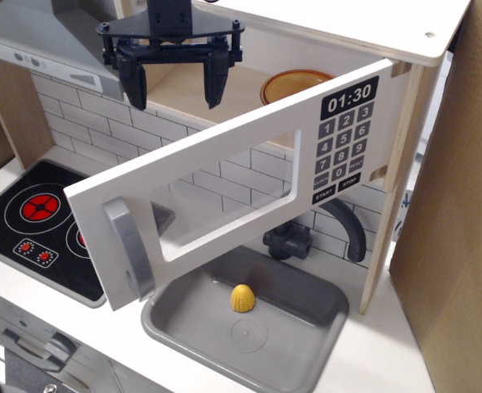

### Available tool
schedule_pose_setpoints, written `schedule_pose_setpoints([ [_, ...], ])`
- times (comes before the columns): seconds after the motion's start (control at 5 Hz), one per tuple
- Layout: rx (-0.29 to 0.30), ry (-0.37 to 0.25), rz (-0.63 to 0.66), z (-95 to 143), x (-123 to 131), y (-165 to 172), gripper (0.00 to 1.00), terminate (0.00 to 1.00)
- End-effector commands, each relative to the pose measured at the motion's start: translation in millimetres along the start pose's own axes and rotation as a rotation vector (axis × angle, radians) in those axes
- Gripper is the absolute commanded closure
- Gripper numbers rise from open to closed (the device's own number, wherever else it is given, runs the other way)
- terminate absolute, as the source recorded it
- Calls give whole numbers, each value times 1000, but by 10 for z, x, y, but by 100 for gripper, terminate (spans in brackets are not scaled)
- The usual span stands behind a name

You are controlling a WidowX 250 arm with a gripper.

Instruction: Close microwave

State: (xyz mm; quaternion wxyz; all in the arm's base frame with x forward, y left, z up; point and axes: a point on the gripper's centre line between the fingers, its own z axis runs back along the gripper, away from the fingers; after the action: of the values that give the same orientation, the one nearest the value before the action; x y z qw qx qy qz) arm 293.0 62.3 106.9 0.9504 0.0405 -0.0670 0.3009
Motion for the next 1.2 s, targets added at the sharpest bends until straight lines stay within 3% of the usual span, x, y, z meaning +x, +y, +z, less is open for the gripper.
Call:
schedule_pose_setpoints([
  [0.0, 0, 0, 0, 0, 0, 0, 0, 0],
  [0.6, -114, -4, 12, 686, -327, -326, 0, 0],
  [0.8, -131, 4, -29, 795, -539, -419, 0, 0],
  [1.0, -101, 26, -29, 751, -750, -524, 0, 0],
])
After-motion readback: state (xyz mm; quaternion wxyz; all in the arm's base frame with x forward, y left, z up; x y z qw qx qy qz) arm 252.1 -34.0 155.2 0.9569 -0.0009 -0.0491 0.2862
